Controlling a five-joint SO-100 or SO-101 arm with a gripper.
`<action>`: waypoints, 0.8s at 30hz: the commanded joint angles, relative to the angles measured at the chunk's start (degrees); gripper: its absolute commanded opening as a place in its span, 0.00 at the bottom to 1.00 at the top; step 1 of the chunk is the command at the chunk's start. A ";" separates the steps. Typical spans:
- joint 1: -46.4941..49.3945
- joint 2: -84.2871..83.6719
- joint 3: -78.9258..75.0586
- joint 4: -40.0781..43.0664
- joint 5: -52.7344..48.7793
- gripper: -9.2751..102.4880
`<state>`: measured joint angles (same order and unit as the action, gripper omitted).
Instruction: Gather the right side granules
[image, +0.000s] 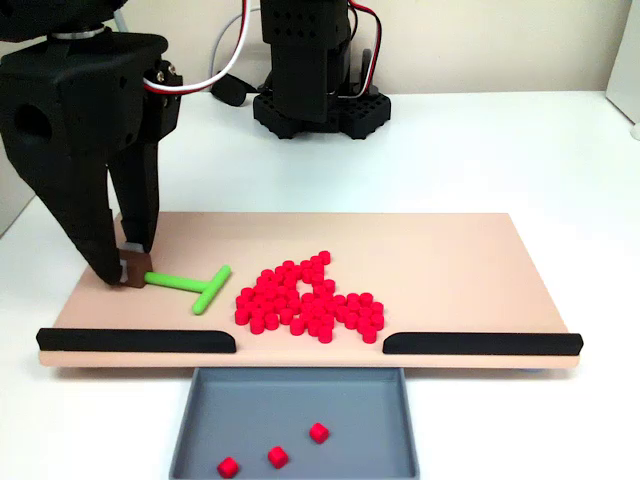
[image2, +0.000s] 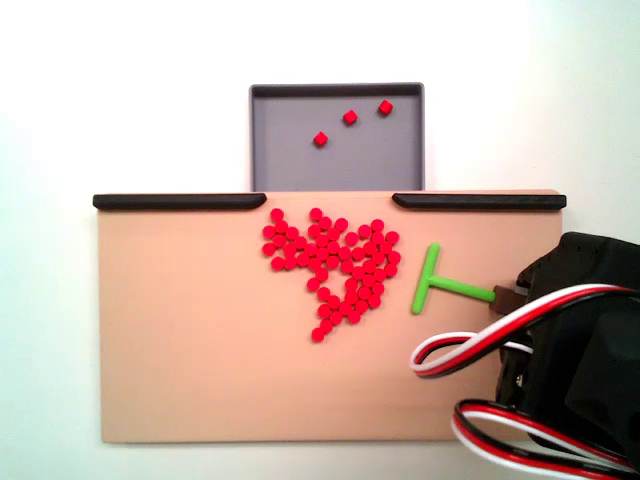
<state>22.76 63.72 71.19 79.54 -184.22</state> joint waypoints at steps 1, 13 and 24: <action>-0.79 0.09 -1.93 -0.09 -22.85 0.08; -1.76 -1.76 -3.52 -0.53 -21.71 0.08; -3.25 -2.72 -3.87 -0.53 -19.69 0.08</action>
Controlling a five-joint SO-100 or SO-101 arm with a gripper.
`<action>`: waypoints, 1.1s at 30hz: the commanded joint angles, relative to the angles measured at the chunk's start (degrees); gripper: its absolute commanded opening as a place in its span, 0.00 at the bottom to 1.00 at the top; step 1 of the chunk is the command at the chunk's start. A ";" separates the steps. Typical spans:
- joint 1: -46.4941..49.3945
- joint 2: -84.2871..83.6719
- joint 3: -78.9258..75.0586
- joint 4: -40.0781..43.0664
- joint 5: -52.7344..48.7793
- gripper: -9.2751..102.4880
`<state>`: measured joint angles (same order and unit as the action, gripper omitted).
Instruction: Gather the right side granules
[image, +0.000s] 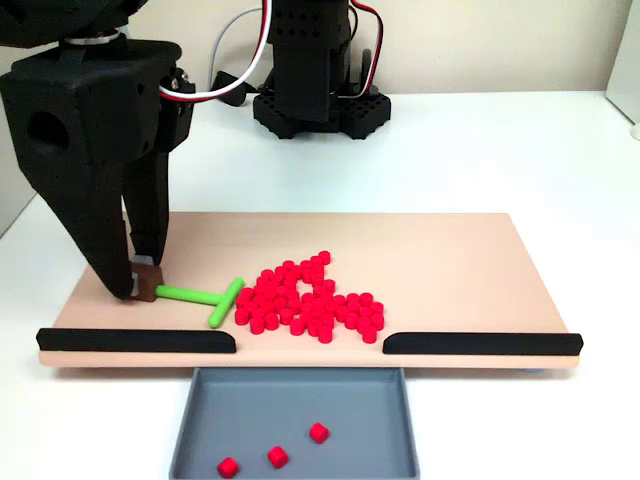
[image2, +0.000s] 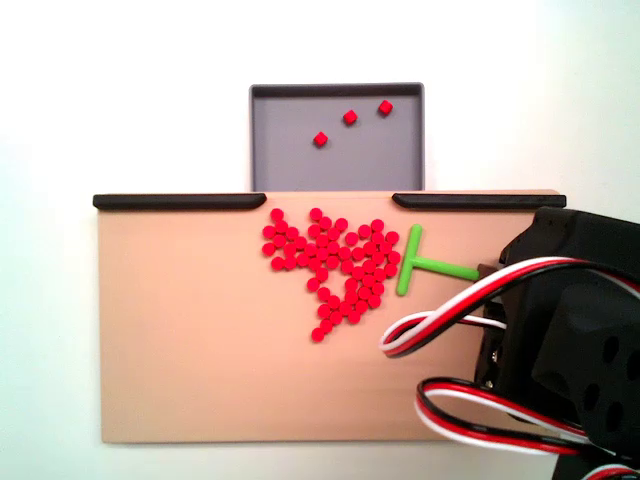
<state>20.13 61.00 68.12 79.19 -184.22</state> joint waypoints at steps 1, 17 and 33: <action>-0.79 0.00 -0.70 -0.18 -19.51 0.08; -2.37 0.35 0.44 0.44 -16.79 0.08; -3.69 0.62 0.97 0.53 -14.77 0.08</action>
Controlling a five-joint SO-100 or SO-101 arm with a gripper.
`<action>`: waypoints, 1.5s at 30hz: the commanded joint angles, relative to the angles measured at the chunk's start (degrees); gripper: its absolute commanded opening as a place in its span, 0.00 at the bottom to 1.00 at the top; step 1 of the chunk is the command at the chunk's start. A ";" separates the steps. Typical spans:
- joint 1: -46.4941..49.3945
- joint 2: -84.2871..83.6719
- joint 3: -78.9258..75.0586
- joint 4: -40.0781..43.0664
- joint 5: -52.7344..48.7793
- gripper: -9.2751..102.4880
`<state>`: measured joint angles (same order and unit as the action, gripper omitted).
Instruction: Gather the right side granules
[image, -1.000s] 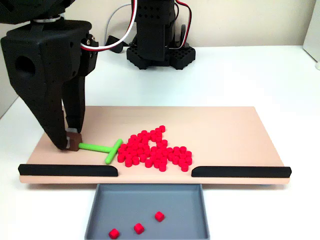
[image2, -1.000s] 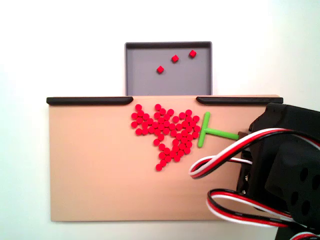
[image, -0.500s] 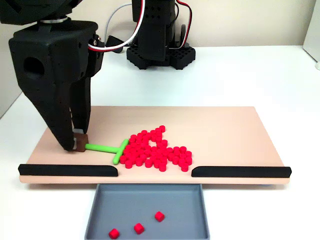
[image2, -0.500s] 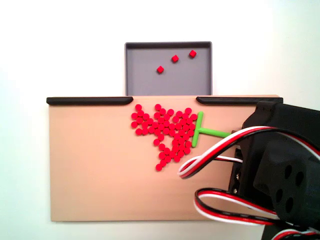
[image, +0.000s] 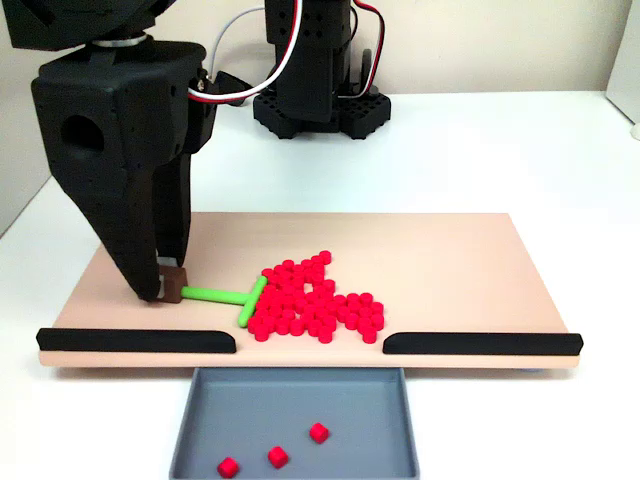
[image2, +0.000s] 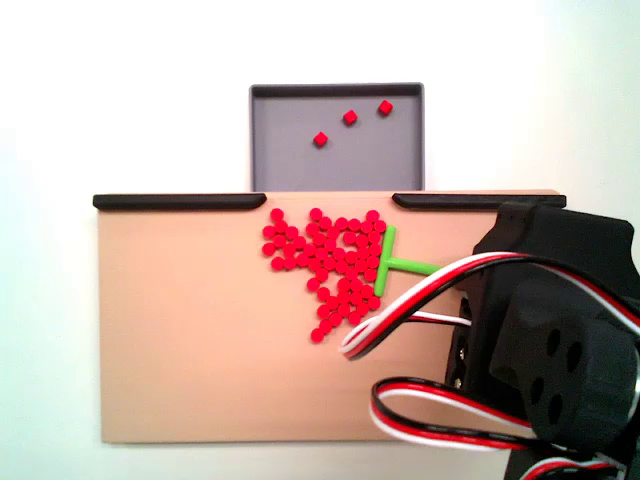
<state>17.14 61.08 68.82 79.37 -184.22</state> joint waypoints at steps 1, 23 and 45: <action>-0.79 0.53 0.26 0.35 -14.59 0.08; -0.88 1.49 0.09 0.44 -13.01 0.08; 5.54 8.35 -0.18 0.26 5.54 0.08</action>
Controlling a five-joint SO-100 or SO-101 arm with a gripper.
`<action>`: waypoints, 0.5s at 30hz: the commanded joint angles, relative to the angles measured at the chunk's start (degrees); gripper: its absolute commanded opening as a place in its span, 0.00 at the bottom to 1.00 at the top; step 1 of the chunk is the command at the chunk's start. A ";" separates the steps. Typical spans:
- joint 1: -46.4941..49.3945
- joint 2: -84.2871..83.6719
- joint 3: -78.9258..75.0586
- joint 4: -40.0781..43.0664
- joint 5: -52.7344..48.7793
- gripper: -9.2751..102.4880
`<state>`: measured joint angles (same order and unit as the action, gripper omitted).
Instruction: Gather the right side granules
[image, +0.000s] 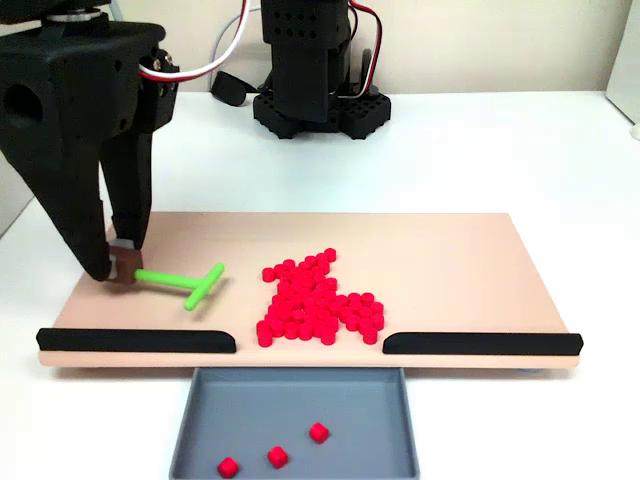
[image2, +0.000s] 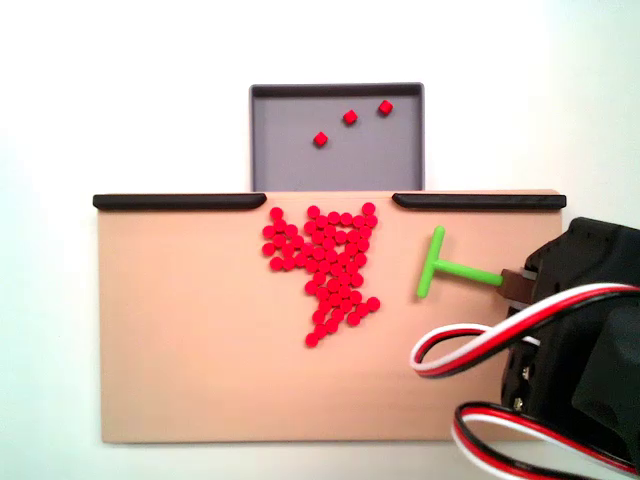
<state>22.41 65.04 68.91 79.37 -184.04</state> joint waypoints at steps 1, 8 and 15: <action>0.00 5.36 0.88 0.35 8.79 0.08; -2.46 17.75 15.21 0.35 29.53 0.08; -4.57 29.62 25.66 5.10 48.52 0.08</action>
<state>18.54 90.00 94.31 81.30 -141.59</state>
